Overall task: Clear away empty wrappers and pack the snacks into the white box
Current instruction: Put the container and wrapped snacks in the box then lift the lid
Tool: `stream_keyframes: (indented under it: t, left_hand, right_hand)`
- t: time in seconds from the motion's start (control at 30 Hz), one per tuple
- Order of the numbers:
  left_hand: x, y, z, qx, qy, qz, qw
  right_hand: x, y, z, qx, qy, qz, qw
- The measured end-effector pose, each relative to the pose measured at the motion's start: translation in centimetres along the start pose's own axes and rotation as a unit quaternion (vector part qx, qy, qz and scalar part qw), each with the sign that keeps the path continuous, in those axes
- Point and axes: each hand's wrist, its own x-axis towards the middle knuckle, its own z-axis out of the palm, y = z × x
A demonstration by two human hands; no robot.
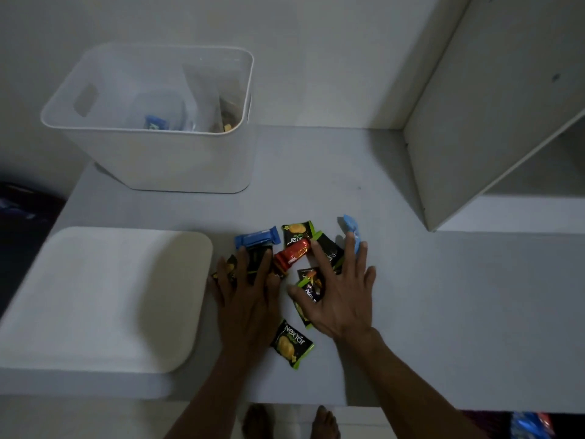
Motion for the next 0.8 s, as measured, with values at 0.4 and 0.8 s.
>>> stream_keyframes:
  t: [0.4,0.8]
  left_hand:
    - [0.7,0.5,-0.3,0.027,0.022,-0.006,0.999]
    - [1.5,0.6,0.8,0.033,0.051,0.0,0.998]
  right_hand:
    - [2.2,0.8,-0.5,0.006,0.085,-0.05,0.995]
    - [4.0,2.5,0.9,-0.076,0.002,-0.111,0.991]
